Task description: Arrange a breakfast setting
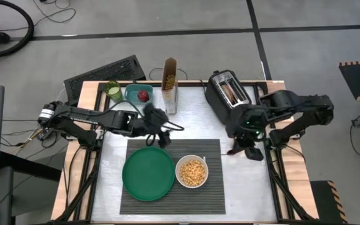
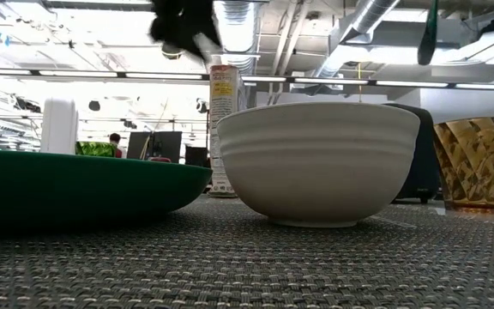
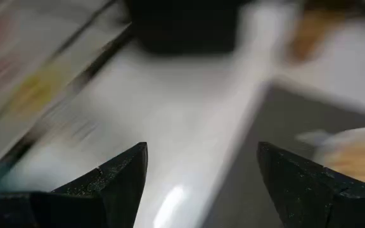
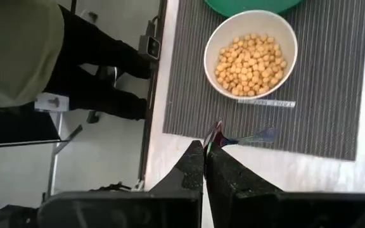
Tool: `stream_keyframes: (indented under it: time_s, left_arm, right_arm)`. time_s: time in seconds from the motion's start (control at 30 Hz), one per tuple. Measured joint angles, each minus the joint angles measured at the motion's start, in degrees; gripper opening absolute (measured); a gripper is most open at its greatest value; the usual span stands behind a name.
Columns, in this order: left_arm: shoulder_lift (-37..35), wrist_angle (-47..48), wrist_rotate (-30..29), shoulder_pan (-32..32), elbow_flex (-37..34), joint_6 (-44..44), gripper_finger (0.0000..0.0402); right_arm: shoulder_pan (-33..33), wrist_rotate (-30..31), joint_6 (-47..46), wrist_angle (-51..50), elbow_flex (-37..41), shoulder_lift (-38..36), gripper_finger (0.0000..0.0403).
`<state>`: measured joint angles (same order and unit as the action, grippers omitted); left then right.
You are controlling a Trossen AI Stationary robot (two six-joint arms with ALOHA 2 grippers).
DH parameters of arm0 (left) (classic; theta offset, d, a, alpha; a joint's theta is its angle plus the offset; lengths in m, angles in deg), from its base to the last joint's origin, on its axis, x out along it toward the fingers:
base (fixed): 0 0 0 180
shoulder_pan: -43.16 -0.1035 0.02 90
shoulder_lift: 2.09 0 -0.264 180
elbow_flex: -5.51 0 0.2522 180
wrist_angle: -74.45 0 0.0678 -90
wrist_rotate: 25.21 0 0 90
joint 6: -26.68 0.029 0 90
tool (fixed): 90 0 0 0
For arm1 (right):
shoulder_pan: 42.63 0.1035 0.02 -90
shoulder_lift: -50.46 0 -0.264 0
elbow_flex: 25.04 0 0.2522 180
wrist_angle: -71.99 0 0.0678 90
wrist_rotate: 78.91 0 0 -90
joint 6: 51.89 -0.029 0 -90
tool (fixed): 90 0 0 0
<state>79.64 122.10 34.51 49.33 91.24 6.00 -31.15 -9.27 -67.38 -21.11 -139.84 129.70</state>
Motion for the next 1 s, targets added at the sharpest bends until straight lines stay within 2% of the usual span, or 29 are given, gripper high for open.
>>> stream_keyframes:
  time_s: [0.13, 0.23, 0.43, 0.6, 0.7, 1.0]
  left_arm:
    - [0.0, -18.3, 15.3, -1.3, 0.0, 10.5, 0.0281]
    - [0.0, -27.0, 22.3, -3.3, 0.0, 12.8, 0.0281]
    - [0.0, -32.0, 29.8, -7.3, 0.0, 11.4, 0.0281]
    - [0.0, -34.0, 40.3, -8.5, 0.0, 9.2, 0.0281]
    - [0.0, -34.3, 42.0, -7.6, 0.0, 9.2, 0.0281]
    - [2.8, -28.4, 41.0, -6.9, 0.0, 12.5, 0.0272]
  right_arm:
    - [-1.7, 0.0, 3.2, 4.7, 0.0, 0.9, 0.0027]
    - [-3.4, 0.0, 4.4, 11.1, 0.0, 0.8, 0.0027]
    - [-5.7, -0.4, 5.4, 21.2, 0.0, 0.1, 0.0027]
    - [-7.5, -0.6, 7.0, 21.3, 0.0, 1.0, 0.0027]
    - [-8.2, -0.7, 8.6, 22.5, 0.1, 2.1, 0.0027]
    - [-11.7, -3.8, 11.0, 26.9, 0.0, 2.5, 0.0027]
